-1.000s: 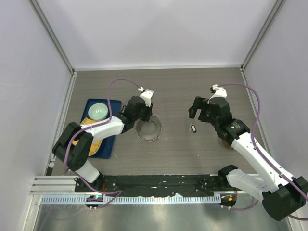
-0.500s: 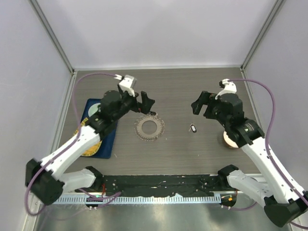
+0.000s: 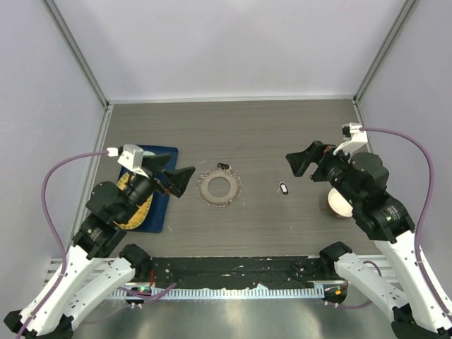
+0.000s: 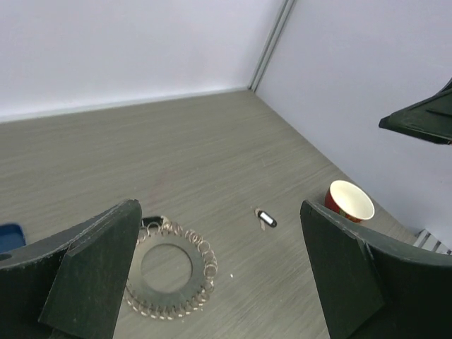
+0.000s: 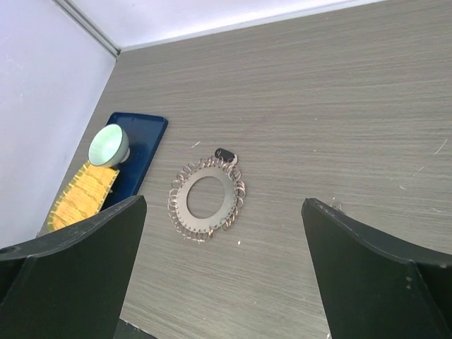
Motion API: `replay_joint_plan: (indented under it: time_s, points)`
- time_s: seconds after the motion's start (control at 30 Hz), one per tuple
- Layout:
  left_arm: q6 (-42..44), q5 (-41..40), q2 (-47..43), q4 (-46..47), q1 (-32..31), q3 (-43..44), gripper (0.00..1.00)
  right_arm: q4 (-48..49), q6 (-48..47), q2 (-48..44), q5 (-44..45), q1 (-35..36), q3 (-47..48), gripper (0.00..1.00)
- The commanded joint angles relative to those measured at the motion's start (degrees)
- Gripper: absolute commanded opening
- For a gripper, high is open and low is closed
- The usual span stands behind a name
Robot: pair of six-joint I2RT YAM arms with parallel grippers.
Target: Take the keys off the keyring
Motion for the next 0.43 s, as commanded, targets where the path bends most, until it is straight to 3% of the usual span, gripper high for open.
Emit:
replay_joint_plan:
  time_s: [0.0, 0.4]
  points:
    - [-1.72, -0.95, -1.21, -4.20, 0.02, -1.03, 1.00, 3.48, 1.11, -1.03, -1.80, 0.25, -2.04, 1.00]
    - [-1.28, 0.28, 2.21, -3.33, 0.02, 0.99, 1.00, 4.28, 0.49, 0.03, -1.10, 0.25, -1.07, 1.00]
